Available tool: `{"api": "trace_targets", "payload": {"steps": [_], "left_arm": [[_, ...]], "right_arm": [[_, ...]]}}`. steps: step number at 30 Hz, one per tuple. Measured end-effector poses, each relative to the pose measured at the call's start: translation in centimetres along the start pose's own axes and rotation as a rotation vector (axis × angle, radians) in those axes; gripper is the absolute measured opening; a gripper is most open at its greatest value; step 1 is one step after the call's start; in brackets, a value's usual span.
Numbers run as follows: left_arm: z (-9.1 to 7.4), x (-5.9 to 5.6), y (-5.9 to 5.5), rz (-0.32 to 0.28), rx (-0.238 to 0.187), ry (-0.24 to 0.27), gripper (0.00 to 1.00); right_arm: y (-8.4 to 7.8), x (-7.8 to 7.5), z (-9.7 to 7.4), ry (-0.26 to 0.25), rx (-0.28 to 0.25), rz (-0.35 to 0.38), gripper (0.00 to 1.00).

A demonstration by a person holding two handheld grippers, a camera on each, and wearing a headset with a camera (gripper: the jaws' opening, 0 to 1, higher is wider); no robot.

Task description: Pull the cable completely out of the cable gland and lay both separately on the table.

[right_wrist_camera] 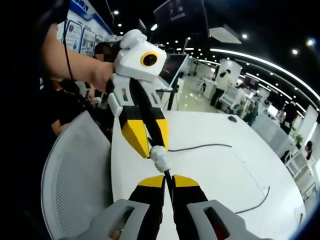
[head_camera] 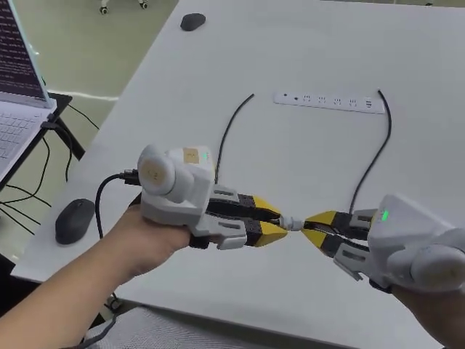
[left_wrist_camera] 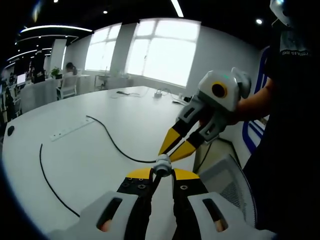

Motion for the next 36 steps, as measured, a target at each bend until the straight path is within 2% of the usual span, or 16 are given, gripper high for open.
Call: {"api": "trace_targets", "payload": {"steps": [9,25,29,36], "left_arm": [[-0.3,0.3,-0.1,-0.014,-0.003,0.008,0.14],[-0.6,0.8,0.0,-0.03,-0.013,0.02,0.14],[-0.6,0.8,0.0,-0.041,-0.02,0.021,0.14],[-0.7,0.4,0.0,-0.061,-0.036,0.015,0.14]], "right_arm": [[-0.9,-0.7,-0.2,-0.016,0.011,0.058,0.0],[-3.8,-3.0,-1.0,-0.086,0.026,0.246,0.0],[-4.5,-3.3,-1.1,-0.107,0.029,0.308,0.0],[-6.4,-4.0,-1.5,-0.167,0.024,0.479,0.0]]}}
Point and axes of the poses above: the centre of the closed fingertips' face, and the gripper's own axes: z roughly forward along the fingers, x roughly to its left, y roughly out of its top, the point moved 1 cm from there along -z, roughly backward along the fingers
